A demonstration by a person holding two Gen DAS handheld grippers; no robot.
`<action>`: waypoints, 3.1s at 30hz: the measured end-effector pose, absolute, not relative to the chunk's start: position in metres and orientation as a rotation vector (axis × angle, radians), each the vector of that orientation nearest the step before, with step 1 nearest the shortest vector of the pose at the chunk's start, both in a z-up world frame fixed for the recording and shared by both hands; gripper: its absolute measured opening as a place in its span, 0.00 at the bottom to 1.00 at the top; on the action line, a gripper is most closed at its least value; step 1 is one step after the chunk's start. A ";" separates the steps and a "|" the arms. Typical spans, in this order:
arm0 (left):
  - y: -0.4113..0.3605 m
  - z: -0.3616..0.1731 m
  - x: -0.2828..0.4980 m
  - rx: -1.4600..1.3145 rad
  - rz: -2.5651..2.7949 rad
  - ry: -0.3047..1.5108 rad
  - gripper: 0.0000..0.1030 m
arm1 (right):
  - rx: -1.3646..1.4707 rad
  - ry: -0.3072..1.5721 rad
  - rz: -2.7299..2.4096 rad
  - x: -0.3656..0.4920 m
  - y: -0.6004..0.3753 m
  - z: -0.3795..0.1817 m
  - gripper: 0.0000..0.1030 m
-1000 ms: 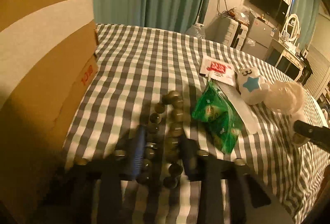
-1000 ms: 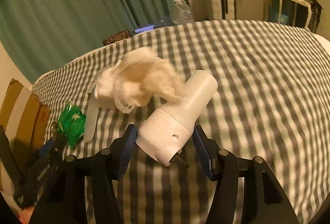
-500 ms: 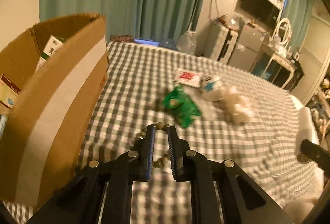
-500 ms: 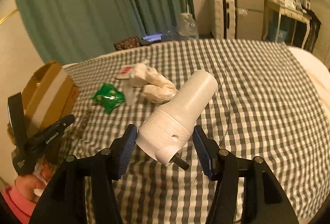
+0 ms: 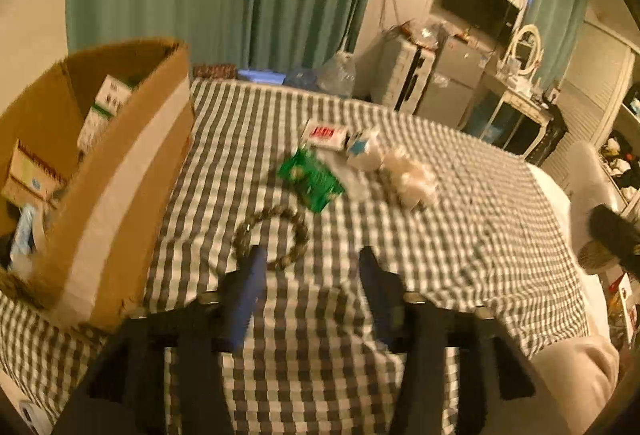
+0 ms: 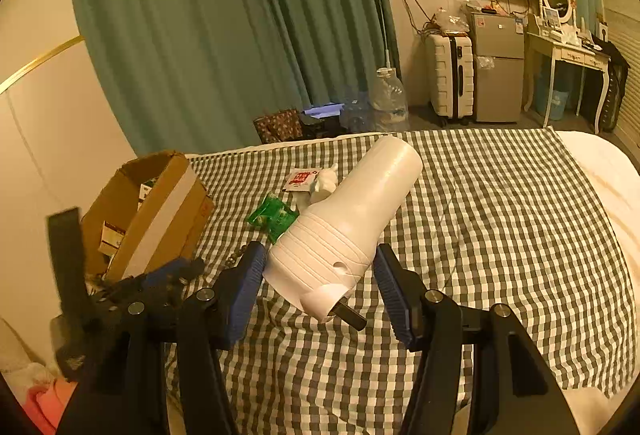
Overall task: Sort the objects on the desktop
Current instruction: 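Carry the bead bracelet and white cylinder over the cardboard box, then open both grippers to drop the bracelet and cylinder into the box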
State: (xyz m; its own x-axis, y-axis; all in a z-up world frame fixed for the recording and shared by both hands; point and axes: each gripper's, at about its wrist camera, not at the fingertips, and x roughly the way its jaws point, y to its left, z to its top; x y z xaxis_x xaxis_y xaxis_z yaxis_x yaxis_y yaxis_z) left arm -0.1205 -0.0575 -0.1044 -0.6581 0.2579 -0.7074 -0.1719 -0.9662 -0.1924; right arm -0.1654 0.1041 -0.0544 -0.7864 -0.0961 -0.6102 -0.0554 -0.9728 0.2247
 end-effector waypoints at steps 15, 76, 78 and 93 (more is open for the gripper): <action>-0.045 -0.195 -0.190 -1.459 2.621 -0.131 0.78 | 1.214 -0.339 -2.910 -0.206 0.133 -0.122 0.55; -0.282 -0.019 -0.131 -1.023 2.934 -0.089 0.11 | 0.959 -0.097 -2.493 -0.291 -0.155 -0.027 0.54; -0.285 -0.022 -0.130 -1.007 2.931 -0.107 0.14 | 0.977 -0.102 -2.472 -0.302 -0.164 -0.034 0.55; -0.234 -0.001 -0.099 -0.884 2.843 -0.064 0.91 | 0.803 -0.196 -2.760 -0.264 -0.054 -0.002 0.75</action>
State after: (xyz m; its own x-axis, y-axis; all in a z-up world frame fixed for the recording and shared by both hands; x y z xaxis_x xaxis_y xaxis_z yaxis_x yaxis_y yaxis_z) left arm -0.0995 -0.2345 -0.0010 -0.8116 0.1677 -0.5596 -0.1425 -0.9858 -0.0887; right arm -0.2643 -0.0542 -0.0022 -0.8134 -0.2841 -0.5077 0.2096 -0.9572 0.1997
